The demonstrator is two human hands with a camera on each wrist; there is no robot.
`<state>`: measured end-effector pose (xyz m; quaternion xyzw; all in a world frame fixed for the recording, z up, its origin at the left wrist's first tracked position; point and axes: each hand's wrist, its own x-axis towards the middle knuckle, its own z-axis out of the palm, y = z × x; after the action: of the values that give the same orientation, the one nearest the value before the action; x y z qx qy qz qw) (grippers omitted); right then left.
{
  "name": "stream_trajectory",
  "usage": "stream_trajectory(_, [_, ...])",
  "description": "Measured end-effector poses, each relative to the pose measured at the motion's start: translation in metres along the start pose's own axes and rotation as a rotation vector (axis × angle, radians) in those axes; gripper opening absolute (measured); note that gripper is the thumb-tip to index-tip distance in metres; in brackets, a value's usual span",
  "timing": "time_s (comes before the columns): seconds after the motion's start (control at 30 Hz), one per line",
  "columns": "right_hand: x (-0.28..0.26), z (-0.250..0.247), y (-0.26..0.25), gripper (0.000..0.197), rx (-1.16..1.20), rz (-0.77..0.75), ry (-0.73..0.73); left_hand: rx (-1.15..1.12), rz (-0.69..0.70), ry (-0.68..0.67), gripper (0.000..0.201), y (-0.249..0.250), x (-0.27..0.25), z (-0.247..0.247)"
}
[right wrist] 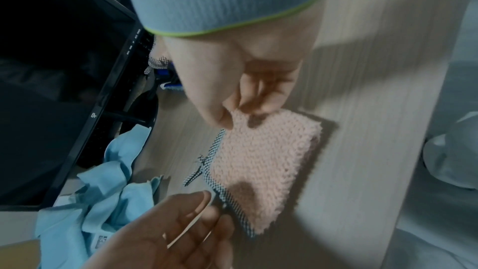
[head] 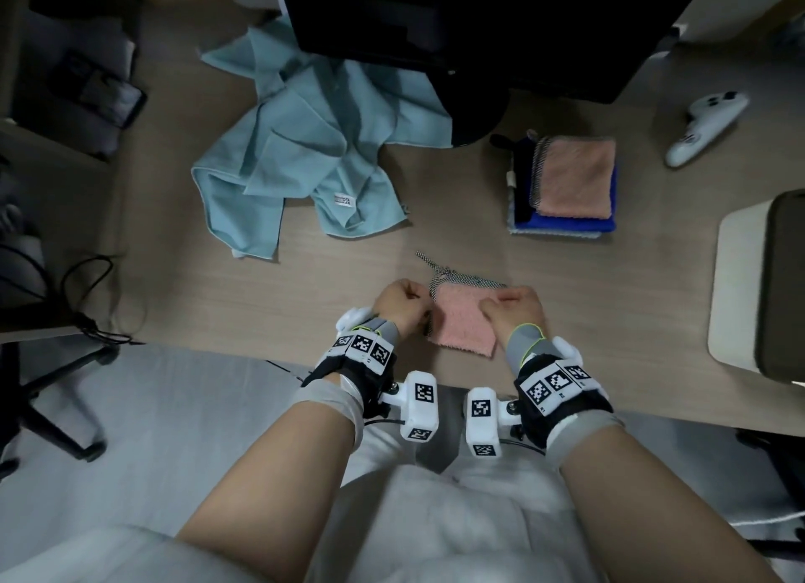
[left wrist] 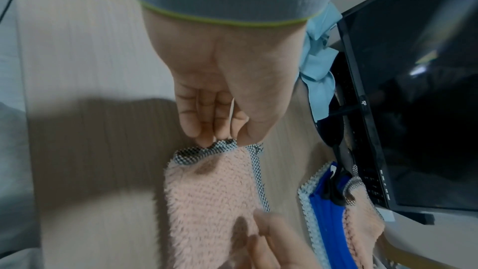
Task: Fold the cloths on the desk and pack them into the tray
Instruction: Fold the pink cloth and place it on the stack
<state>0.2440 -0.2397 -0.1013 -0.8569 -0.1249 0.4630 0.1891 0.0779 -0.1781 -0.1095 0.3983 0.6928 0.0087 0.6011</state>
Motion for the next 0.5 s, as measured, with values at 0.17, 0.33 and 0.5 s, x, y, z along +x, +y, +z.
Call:
stream_trajectory(0.17, [0.012, -0.008, 0.015, 0.052, -0.065, 0.007, -0.102, 0.059, 0.001, -0.033, 0.025, -0.006, -0.010, 0.020])
stream_trajectory(0.33, [-0.002, -0.011, -0.001, 0.014, 0.069, -0.062, -0.273, 0.024, 0.011, 0.000, 0.045, -0.003, -0.025, 0.029])
stream_trajectory(0.5, [-0.013, -0.049, -0.015, 0.004, 0.215, -0.147, -0.298, -0.136, -0.060, -0.016, 0.025, 0.040, -0.057, 0.041])
